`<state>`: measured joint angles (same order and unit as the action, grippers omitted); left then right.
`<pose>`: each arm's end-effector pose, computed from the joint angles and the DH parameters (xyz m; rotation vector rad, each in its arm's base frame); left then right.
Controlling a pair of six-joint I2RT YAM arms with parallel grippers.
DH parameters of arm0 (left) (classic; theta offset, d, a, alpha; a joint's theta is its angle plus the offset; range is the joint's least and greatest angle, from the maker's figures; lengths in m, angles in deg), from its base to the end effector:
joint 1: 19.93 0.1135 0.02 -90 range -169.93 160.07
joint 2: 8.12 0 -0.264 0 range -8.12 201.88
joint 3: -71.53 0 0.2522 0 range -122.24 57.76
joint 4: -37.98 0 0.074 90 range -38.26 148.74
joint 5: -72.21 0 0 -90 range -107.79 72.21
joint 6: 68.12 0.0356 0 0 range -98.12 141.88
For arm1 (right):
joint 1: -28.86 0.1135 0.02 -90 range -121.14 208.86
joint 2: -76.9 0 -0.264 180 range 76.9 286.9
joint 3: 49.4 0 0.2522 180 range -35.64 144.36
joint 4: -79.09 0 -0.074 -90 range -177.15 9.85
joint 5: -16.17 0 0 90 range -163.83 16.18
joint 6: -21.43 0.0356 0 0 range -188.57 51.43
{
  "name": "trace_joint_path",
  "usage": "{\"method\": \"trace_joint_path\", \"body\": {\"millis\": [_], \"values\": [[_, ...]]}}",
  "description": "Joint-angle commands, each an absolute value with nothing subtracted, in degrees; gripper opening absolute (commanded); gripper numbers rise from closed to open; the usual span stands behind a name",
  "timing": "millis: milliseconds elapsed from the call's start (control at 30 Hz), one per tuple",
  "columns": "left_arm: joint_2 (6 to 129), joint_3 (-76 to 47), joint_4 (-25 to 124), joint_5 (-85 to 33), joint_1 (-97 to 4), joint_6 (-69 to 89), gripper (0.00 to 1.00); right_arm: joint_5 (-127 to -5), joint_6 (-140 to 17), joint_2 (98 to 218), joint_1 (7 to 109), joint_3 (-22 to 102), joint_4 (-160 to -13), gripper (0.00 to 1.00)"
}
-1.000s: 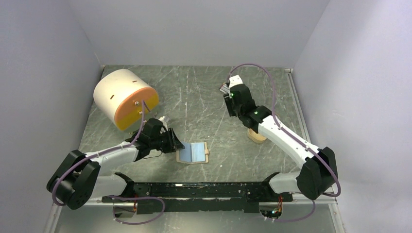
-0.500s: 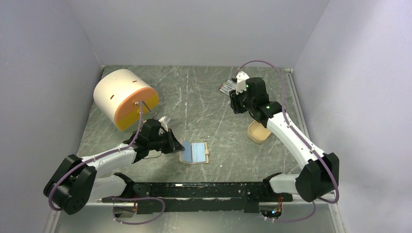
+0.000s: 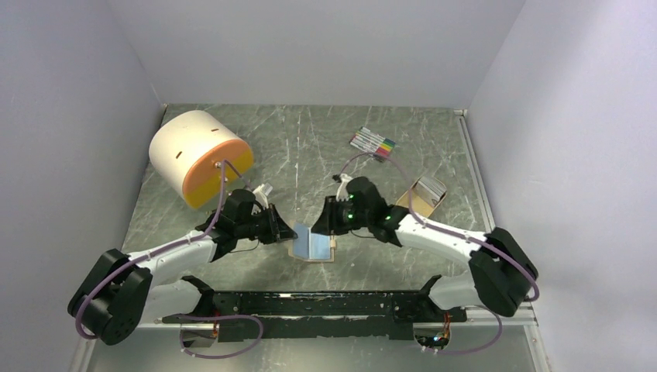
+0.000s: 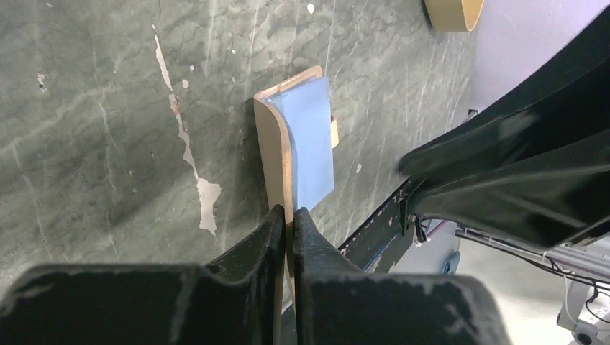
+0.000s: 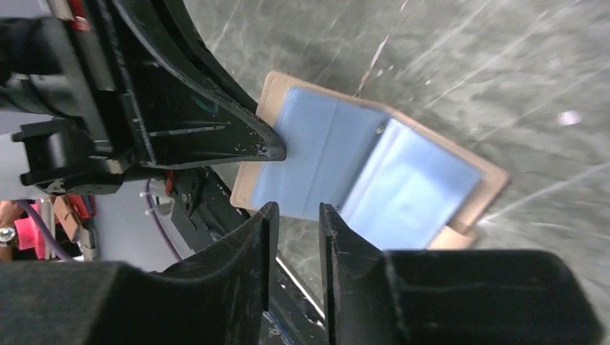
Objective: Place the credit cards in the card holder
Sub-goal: Adjust the card holder at the center of the board.
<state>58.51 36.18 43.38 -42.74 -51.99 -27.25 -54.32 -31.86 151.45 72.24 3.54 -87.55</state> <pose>0.1751 -0.1274 0.1614 -0.0937 2.4431 -1.2021 0.1897 0.1957 0.2134 -0.3509 2.3611 1.1097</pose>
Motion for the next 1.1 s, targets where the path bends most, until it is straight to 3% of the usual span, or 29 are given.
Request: {"method": "trace_joint_path", "body": {"millis": [0, 133, 200, 267, 567, 667, 800, 1067], "values": [[57.4, 36.4, 41.2, -44.3, -51.7, -28.2, 0.09, -60.1, -24.0, 158.3, 77.1, 4.0, -92.8, 0.28], [57.1, 35.9, 42.5, -43.6, -51.8, -28.1, 0.09, -59.9, -24.6, 163.3, 78.4, 3.9, -97.0, 0.21], [56.4, 35.8, 43.8, -43.1, -51.8, -27.9, 0.15, -60.9, -25.7, 165.0, 78.9, 4.6, -98.3, 0.2], [55.6, 36.7, 42.1, -44.1, -51.8, -28.7, 0.09, -61.1, -25.9, 166.9, 79.0, 5.2, -98.6, 0.2], [56.4, 40.8, 32.4, -48.7, -51.8, -32.6, 0.09, -57.7, -25.4, 173.2, 79.0, 4.7, -106.4, 0.19], [55.8, 41.5, 31.2, -48.8, -51.8, -33.1, 0.15, -57.5, -25.9, 174.2, 79.0, 5.0, -106.9, 0.2], [55.0, 41.8, 30.7, -48.3, -51.8, -32.8, 0.09, -56.4, -26.1, 175.5, 79.0, 5.6, -107.2, 0.21], [56.2, 41.3, 32.0, -47.3, -51.8, -31.2, 0.12, -56.1, -26.3, 174.8, 78.9, 5.9, -106.4, 0.22]]}}
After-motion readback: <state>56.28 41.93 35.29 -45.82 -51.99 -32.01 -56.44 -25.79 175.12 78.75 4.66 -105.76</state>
